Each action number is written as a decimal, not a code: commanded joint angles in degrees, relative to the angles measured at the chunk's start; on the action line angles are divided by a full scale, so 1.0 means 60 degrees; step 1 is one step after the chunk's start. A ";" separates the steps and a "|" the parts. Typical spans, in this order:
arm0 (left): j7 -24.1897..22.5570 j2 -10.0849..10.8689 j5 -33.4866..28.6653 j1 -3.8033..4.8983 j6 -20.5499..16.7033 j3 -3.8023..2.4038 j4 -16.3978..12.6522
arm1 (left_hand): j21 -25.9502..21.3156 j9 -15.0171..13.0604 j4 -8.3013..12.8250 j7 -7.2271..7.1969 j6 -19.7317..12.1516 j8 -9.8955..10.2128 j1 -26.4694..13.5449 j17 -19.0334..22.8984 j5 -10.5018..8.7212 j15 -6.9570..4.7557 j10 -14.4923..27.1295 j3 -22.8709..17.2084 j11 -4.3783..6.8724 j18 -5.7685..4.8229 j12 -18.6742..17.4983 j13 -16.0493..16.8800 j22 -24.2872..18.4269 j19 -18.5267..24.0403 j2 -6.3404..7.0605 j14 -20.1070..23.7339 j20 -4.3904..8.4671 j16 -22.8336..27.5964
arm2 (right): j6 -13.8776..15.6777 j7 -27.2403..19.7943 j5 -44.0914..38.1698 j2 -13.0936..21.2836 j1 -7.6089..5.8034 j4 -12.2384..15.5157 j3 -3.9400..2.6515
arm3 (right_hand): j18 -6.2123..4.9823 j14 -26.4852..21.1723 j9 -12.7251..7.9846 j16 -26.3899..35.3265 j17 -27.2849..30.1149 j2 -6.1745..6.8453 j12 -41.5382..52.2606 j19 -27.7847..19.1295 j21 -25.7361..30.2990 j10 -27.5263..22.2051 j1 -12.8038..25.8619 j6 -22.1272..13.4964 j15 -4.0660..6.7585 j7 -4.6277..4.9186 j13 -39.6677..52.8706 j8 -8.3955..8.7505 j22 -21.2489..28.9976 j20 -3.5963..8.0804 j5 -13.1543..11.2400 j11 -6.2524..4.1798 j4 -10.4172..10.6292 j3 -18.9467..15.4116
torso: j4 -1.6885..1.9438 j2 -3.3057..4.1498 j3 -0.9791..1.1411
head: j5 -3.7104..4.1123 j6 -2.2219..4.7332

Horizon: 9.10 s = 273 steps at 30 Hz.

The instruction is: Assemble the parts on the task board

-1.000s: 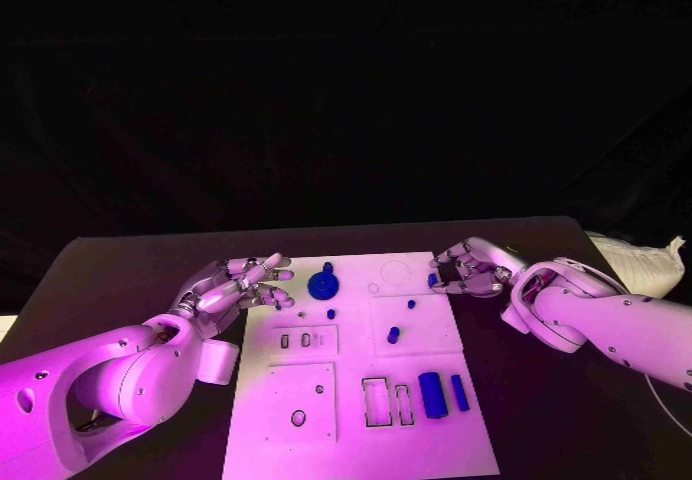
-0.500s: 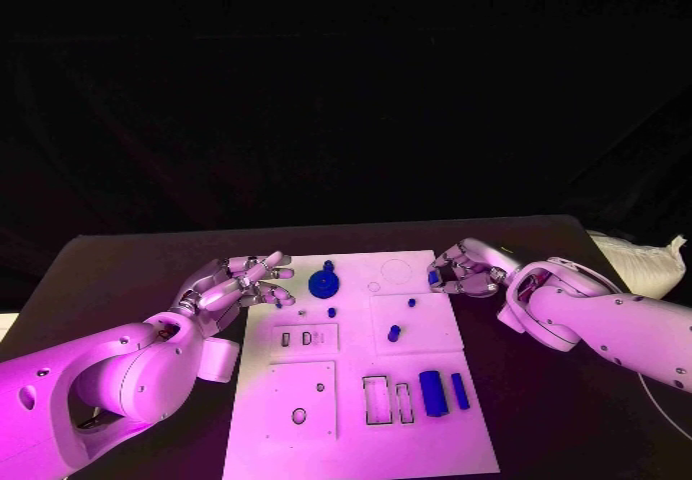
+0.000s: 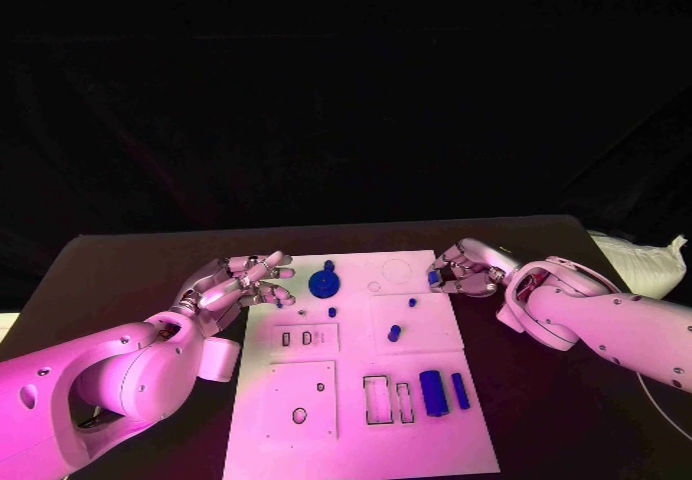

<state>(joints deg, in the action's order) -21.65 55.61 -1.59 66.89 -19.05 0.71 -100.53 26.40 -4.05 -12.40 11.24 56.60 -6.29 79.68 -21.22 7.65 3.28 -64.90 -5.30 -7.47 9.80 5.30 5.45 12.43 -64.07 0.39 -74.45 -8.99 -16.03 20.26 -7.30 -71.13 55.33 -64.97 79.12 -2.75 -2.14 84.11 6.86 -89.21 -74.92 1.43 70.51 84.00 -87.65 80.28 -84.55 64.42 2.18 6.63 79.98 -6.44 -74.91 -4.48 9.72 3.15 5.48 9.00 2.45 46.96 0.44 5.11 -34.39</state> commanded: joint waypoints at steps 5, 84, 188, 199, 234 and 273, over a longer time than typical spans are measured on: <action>-0.0035 -0.0011 -0.0019 0.0001 0.0184 -0.0004 -0.0009 | 0.0052 0.0005 0.0073 0.0049 -0.0018 0.0038 0.0094 -0.0008 -0.0041 0.0019 0.0037 -0.0005 -0.0018 0.0081 -0.0029 0.0009 0.0009 0.0030 0.0007 0.0053 -0.0039 -0.0010 | 0.0257 -0.0115 0.0288 -0.0042 0.0020 0.0120 -0.0001 | 0.0199 0.0960 0.0104 -0.0084 -0.2418 -0.0292 0.0099 0.0559 -0.0062 0.0300 0.0080 0.0396 0.0135 -0.0265 -0.0422 -0.0178 -0.1885 0.0135 -0.0027 -0.0428 0.0012 0.0075 | -0.0005 0.0003 0.0009 | -0.0001 0.0008; 0.0007 -0.0180 -0.0103 -0.0004 0.0260 0.0008 0.0518 | 0.0063 0.0004 0.0088 0.0056 -0.0024 0.0053 0.0102 -0.0051 -0.0043 0.0023 0.0041 -0.0003 -0.0023 0.0081 -0.0048 0.0013 0.0020 0.0042 0.0000 0.0066 -0.0041 -0.0008 | -0.1556 0.3718 -0.4431 -0.3078 0.0385 0.1813 0.0374 | 0.0165 0.0923 0.0145 -0.0001 -0.2261 -0.0168 -0.0078 0.0463 0.0025 0.0275 0.0982 0.0149 0.0162 -0.0245 -0.0452 -0.0119 -0.1747 0.0214 0.0192 -0.0432 0.0376 -0.0216 | 0.0131 -0.0230 -0.0182 | -0.0858 -0.0692; 1.0603 -0.3107 0.9768 0.1399 0.4579 -0.0024 0.2800 | 1.0161 -0.4306 -0.0724 -0.1475 -0.0161 -0.4613 -0.2455 -1.1463 -0.0771 -0.1341 -0.2476 0.2807 0.1501 -0.1448 1.1197 1.0776 1.2115 -0.3927 -0.0772 -0.2591 0.1225 -1.2329 | -0.0130 0.1041 0.1432 0.0148 -0.1069 0.2861 -0.0012 | -0.0218 0.0670 -0.0121 0.0666 -0.1305 0.0140 -0.1340 -0.0571 0.1122 -0.0884 0.1024 -0.1479 -0.0311 0.0352 -0.1503 0.0293 -0.0147 -0.0242 0.0179 0.0119 0.1636 -0.2560 | -0.0039 -0.0695 0.0051 | -0.1155 -0.0919; 1.0777 -0.3704 0.9900 0.1405 0.5232 0.0032 0.3313 | 1.0193 -0.4419 -0.0701 -0.1480 -0.0220 -0.4669 -0.2374 -1.1463 -0.0747 -0.1344 -0.2498 0.2842 0.1505 -0.1461 1.1247 1.0834 1.2177 -0.3956 -0.0836 -0.2591 0.1229 -1.2329 | -0.0175 0.1133 0.1428 0.0093 -0.1063 0.2814 -0.0006 | -0.0235 0.0653 -0.0115 0.0719 -0.1239 0.0129 -0.1393 -0.0615 0.1178 -0.0910 0.1025 -0.1465 -0.0301 0.0343 -0.1557 0.0296 -0.0071 -0.0231 0.0265 0.0110 0.1642 -0.2621 | -0.0038 -0.0693 0.0051 | -0.1171 -0.0953; 1.0874 -0.4060 1.0120 0.1400 0.5905 0.0060 0.3525 | 1.0245 -0.5043 -0.0605 -0.1510 -0.0451 -0.4906 -0.1441 -1.1463 -0.0205 -0.1363 -0.2535 0.2721 0.1532 -0.1483 1.1346 1.0980 1.2294 -0.3998 -0.1022 -0.2591 0.1246 -1.2329 | -0.0263 0.1196 0.1421 0.0023 -0.1033 0.2716 0.0009 | -0.0246 0.0649 -0.0093 0.0801 -0.1172 0.0010 -0.1422 -0.0625 0.1259 -0.0908 0.0922 -0.1438 -0.0266 0.0319 -0.1662 0.0325 0.0002 -0.0190 0.0936 0.0079 0.1642 -0.2844 | -0.0039 -0.0687 0.0051 | -0.1180 -0.1075; 1.0672 -0.3590 0.9675 0.1385 0.4864 0.0057 0.2985 | 1.0226 -0.5948 0.0406 -0.1472 -0.0816 -0.4715 -0.0480 -1.1463 0.0457 -0.1345 -0.2516 -0.4603 0.1531 -0.1483 1.1095 1.0911 1.2356 -0.3992 0.1128 -0.2591 0.1243 -1.2329 | -0.0344 0.1205 0.1420 -0.0075 -0.1004 0.2572 0.0026 | -0.0251 0.0648 -0.0091 0.0811 -0.1161 0.0000 -0.1419 -0.0636 0.1276 -0.0905 0.0920 -0.1436 -0.0264 0.0318 -0.1668 0.0327 0.0024 -0.0188 0.0983 0.0078 0.1648 -0.2863 | -0.0020 -0.0694 0.0064 | -0.1173 -0.1143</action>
<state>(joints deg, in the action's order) 39.97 33.86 57.82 75.20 12.99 1.09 -82.13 87.65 -39.64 -18.50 2.49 51.71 -34.38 78.03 -74.95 10.58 -5.08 -79.81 -24.06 2.11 1.76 72.36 70.44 74.91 -83.93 7.74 -83.99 -1.20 -89.82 18.98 -0.05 -62.05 54.97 -71.05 94.61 -2.60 -2.61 83.92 6.25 -84.66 -74.94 1.88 62.28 80.31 -80.33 75.14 -78.94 55.35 0.12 8.51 70.02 -4.40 -74.82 -5.75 15.43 3.79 15.40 -7.74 2.25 42.80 0.80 -1.94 -41.24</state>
